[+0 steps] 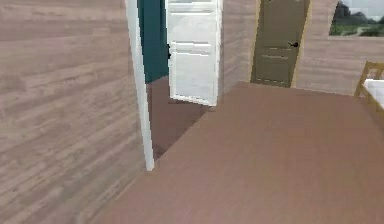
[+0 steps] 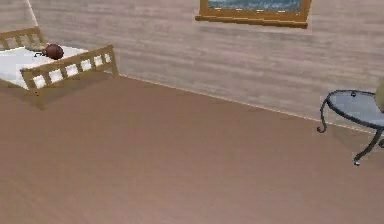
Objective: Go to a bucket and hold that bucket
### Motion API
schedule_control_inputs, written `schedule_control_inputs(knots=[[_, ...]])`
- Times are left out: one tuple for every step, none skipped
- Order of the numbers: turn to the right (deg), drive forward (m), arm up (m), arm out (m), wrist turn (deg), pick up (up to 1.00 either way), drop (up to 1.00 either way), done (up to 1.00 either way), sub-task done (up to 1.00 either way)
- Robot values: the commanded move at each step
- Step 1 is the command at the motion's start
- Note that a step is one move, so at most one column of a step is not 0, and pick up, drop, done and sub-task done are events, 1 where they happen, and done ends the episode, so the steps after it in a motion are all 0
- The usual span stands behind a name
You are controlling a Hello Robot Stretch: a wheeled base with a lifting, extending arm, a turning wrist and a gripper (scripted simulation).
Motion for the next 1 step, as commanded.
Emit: schedule_control_inputs(knots=[[3.0,0.00,0.00,0.00,0.0,0.00,0.00,0.00,0.00]])
